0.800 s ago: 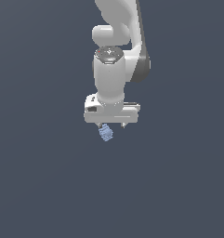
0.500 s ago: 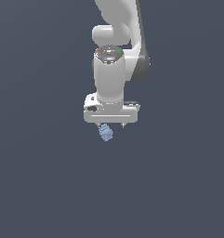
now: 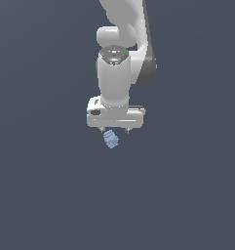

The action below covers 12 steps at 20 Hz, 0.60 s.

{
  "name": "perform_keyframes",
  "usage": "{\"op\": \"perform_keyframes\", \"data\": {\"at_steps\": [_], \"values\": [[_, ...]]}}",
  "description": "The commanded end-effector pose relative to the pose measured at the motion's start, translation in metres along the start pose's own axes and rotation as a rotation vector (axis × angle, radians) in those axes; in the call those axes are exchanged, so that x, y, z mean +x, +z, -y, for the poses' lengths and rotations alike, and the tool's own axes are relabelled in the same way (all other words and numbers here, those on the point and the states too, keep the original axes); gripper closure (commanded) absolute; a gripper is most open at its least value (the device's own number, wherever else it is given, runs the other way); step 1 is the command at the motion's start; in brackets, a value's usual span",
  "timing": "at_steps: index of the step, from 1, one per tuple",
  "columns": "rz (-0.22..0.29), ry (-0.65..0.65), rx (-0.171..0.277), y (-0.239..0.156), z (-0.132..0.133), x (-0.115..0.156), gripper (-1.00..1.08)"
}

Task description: Pick up the object and move it to a goal position.

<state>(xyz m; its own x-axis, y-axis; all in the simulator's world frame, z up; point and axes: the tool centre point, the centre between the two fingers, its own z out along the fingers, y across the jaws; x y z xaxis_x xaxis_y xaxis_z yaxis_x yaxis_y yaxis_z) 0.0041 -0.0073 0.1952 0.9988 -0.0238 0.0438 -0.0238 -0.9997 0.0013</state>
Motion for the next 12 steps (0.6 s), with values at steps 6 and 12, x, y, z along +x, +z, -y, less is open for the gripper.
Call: {"op": "perform_keyframes", "data": {"at_steps": [6, 12], "values": [[0.002, -0.022, -0.001, 0.003, -0.001, -0.002, -0.92], [0.007, -0.09, -0.001, 0.014, -0.005, -0.008, -0.92]]}}
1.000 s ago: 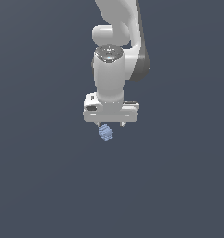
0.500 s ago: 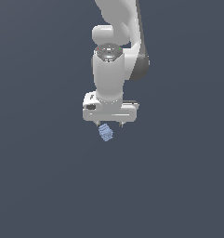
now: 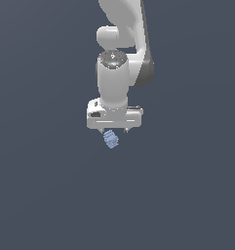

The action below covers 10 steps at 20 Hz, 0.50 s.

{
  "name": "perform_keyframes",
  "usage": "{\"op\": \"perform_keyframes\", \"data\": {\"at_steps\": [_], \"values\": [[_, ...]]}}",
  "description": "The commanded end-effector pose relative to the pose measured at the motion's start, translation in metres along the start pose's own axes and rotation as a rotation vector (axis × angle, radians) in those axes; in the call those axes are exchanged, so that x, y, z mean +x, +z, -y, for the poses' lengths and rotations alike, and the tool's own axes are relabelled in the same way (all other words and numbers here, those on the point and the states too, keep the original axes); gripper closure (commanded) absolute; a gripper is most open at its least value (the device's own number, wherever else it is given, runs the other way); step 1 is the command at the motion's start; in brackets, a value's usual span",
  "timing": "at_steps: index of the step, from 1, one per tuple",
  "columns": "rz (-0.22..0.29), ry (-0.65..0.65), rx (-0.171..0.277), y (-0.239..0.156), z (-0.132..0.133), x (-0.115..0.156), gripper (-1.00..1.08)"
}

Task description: Pick up the object and move it to a goal position.

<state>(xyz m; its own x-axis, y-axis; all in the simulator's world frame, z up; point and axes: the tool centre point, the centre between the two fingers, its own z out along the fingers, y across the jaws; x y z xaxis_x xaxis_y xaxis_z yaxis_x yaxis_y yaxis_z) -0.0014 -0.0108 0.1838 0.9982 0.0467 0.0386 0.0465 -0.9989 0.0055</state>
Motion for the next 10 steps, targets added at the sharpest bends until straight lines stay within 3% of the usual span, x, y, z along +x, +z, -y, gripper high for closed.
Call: {"op": "perform_keyframes", "data": {"at_steps": [1, 10], "values": [[0.003, -0.035, 0.0, 0.006, -0.002, -0.003, -0.92], [0.017, -0.23, 0.002, 0.036, -0.01, -0.022, -0.92]]}}
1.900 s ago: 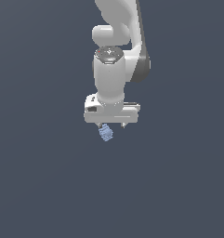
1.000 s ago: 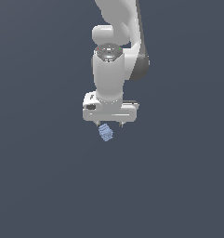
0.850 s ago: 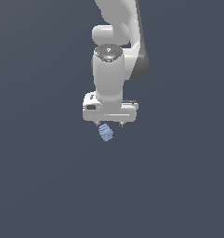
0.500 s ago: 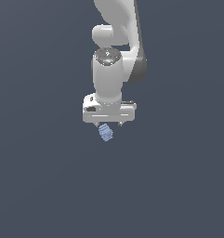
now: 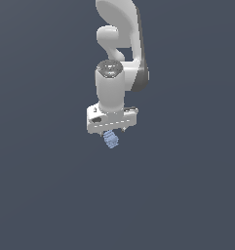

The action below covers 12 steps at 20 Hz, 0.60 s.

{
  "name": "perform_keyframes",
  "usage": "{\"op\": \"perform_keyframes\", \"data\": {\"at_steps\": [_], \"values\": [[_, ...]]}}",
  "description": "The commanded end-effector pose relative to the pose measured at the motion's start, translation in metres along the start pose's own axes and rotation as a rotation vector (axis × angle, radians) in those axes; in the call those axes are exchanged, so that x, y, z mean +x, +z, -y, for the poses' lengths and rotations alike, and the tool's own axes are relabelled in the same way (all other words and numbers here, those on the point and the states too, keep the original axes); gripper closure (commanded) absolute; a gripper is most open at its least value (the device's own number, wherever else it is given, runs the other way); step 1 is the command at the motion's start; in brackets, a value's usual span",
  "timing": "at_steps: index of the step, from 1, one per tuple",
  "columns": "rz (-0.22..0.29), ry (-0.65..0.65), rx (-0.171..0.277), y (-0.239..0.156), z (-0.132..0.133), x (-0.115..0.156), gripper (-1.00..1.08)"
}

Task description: Pick up the object and move it to a goal position.

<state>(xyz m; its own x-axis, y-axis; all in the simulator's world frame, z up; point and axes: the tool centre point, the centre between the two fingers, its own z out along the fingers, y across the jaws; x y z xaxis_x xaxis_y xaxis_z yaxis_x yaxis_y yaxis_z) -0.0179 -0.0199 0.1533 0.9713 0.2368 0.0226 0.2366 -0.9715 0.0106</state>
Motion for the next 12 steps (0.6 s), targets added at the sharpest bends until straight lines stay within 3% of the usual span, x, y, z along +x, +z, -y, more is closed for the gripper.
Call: {"op": "perform_keyframes", "data": {"at_steps": [1, 12], "values": [[0.004, -0.063, 0.001, 0.01, -0.001, -0.007, -0.92], [0.017, -0.285, 0.011, 0.041, -0.003, -0.031, -0.92]]}}
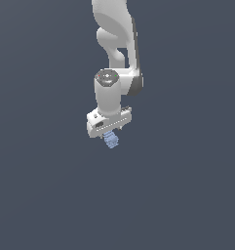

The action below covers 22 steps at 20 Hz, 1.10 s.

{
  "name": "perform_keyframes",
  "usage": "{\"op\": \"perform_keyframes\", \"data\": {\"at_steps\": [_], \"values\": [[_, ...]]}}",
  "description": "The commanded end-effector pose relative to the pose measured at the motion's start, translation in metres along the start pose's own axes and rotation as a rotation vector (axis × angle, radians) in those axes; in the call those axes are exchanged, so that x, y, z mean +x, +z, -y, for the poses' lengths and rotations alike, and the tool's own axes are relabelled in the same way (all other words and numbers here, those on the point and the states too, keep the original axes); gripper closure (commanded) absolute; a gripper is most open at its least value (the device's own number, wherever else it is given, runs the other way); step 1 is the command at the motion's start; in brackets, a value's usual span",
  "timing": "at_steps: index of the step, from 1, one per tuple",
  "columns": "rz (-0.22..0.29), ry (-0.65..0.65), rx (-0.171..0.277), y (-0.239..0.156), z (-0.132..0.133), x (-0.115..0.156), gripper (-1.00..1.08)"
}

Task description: Pick up the object and move it to a goal position.

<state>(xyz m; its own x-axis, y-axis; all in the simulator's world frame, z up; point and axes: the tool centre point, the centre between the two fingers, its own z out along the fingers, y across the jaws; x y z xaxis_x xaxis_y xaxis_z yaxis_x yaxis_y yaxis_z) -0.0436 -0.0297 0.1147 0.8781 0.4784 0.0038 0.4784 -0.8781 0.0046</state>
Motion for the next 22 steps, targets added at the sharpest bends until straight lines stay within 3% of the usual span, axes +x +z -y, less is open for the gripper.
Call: {"op": "perform_keyframes", "data": {"at_steps": [1, 14, 22], "values": [[0.001, -0.037, 0.002, 0.005, 0.001, -0.004, -0.92], [0.004, -0.086, 0.005, 0.015, 0.002, -0.009, -0.92], [0.004, -0.09, 0.005, 0.048, 0.003, -0.011, -0.92]]}}
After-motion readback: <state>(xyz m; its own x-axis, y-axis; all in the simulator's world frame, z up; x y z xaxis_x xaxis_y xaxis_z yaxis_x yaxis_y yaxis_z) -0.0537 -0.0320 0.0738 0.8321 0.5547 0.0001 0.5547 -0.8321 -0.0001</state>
